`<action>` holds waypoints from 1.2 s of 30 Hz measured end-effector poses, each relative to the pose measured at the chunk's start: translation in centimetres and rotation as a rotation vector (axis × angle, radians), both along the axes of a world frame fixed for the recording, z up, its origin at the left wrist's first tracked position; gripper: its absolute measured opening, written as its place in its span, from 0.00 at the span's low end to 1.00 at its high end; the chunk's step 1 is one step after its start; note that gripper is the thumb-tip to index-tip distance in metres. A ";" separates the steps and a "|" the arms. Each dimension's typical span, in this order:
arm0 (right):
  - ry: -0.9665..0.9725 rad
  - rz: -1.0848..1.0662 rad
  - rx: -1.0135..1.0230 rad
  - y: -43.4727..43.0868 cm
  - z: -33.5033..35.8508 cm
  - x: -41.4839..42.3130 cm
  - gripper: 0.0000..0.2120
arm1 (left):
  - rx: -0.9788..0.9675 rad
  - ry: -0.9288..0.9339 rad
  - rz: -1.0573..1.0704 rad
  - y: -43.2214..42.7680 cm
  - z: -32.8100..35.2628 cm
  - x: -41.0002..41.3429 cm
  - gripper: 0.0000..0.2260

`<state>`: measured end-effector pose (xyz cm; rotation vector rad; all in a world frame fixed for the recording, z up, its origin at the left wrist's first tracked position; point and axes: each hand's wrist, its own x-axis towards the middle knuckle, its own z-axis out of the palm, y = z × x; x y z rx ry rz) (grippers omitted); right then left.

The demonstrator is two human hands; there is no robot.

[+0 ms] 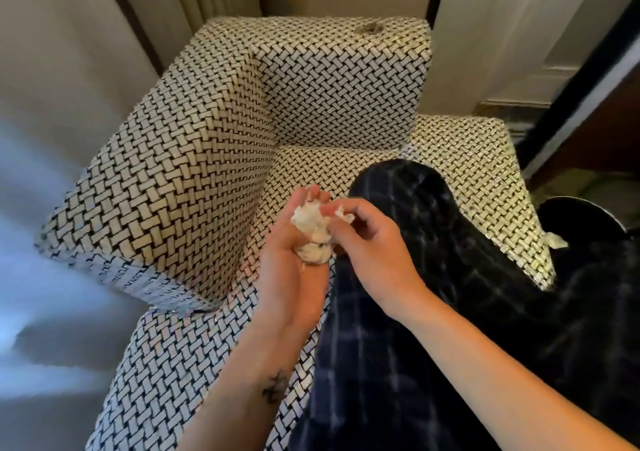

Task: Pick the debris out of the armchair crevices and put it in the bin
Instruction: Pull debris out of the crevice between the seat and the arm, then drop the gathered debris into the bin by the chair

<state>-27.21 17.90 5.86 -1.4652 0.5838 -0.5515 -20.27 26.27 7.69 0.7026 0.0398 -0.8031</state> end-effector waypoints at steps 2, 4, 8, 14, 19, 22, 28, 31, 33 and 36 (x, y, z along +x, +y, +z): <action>-0.002 -0.065 -0.003 -2.5 0.7 -0.9 0.07 | -0.018 0.018 -0.043 -3.0 0.7 -0.4 0.26; -0.013 -0.131 0.009 -5.1 1.3 -1.8 0.08 | -0.054 0.065 -0.076 -6.2 1.3 -1.0 0.29; -0.065 -0.302 0.109 -9.6 1.8 -3.3 0.11 | -0.103 0.179 -0.134 -12.2 2.3 -2.4 0.28; -0.166 -0.498 0.279 -19.1 2.0 -7.6 0.11 | -0.076 0.191 -0.258 -23.7 2.7 -5.6 0.22; -0.251 -0.646 0.446 -26.1 0.9 -11.2 0.12 | 0.049 0.171 -0.379 -32.5 1.4 -9.3 0.18; -0.310 -0.725 0.506 -31.4 -0.2 -14.3 0.13 | 0.128 0.131 -0.462 -38.5 -0.3 -12.0 0.18; -0.367 -0.649 0.657 -40.0 -3.2 -19.4 0.14 | 0.188 0.041 -0.595 -48.0 -4.9 -15.7 0.13; -0.324 -0.701 0.780 -44.2 -6.5 -22.2 0.15 | 0.251 0.022 -0.702 -52.6 -8.3 -17.9 0.13; -0.300 -0.758 0.823 -46.4 -8.8 -23.8 0.15 | 0.301 0.023 -0.757 -55.0 -10.9 -19.3 0.15; -0.231 -0.832 0.822 -48.6 -12.8 -25.9 0.14 | 0.390 0.085 -0.807 -58.1 -15.2 -22.0 0.15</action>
